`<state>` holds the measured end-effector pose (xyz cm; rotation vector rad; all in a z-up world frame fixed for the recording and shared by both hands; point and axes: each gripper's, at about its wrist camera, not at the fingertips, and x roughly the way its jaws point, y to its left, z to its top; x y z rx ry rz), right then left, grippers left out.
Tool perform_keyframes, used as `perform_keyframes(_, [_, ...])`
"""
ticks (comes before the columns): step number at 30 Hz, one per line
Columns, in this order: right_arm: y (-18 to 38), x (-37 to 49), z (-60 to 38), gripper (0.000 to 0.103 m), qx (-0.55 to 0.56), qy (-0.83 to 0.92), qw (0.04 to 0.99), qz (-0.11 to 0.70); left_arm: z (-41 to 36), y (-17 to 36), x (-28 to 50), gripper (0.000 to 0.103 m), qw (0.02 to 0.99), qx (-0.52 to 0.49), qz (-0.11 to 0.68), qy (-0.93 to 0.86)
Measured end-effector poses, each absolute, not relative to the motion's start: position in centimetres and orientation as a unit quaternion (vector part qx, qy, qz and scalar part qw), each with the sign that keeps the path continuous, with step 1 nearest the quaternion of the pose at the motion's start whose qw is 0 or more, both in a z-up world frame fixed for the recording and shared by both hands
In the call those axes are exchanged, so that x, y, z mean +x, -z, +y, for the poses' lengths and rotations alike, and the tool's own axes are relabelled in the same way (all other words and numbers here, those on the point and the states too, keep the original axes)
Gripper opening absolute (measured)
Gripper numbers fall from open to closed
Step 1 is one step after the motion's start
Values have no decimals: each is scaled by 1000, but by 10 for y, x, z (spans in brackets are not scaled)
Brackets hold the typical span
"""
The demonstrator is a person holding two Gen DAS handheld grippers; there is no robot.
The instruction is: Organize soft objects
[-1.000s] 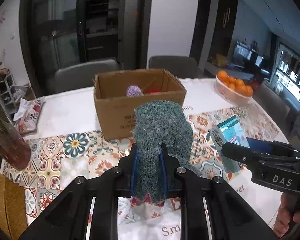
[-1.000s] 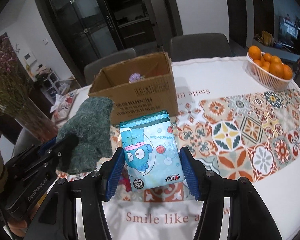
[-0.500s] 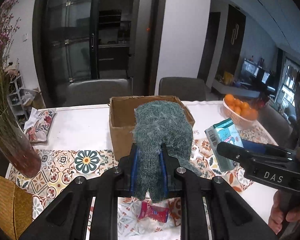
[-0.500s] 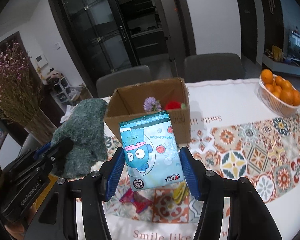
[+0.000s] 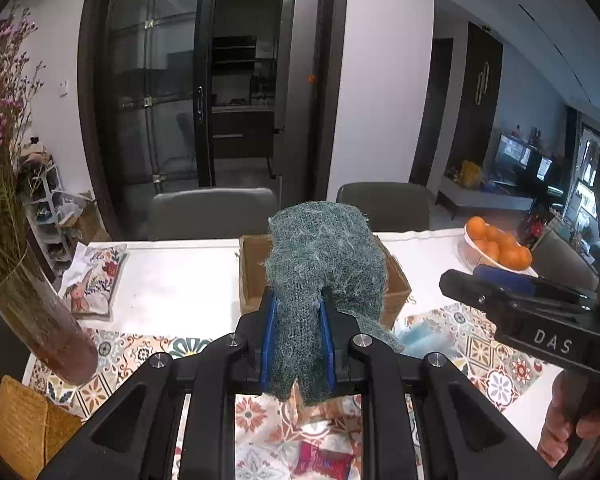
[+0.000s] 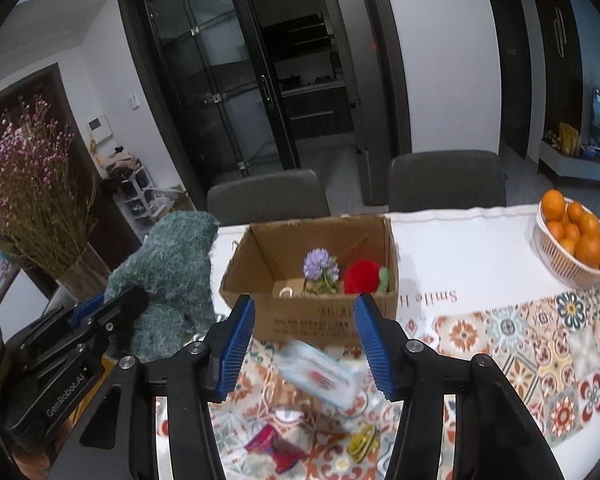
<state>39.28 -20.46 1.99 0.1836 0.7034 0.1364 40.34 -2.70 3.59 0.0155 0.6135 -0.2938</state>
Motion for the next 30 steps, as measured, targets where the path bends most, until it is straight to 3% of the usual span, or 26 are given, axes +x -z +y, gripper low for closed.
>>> perform_keyframes(1, [-21,398,-205,40,86,-68,934,340,-27,-37,408,20,943,7,299,143])
perform_keyframes(4, [-19,414,-205,23,83,-70,933,344,-28,-36,421,20,943,7,302,137])
perform_keyframes(30, [8,513,-221,23,84,-51,911,401,-64,10,550,21,909,37,387,151])
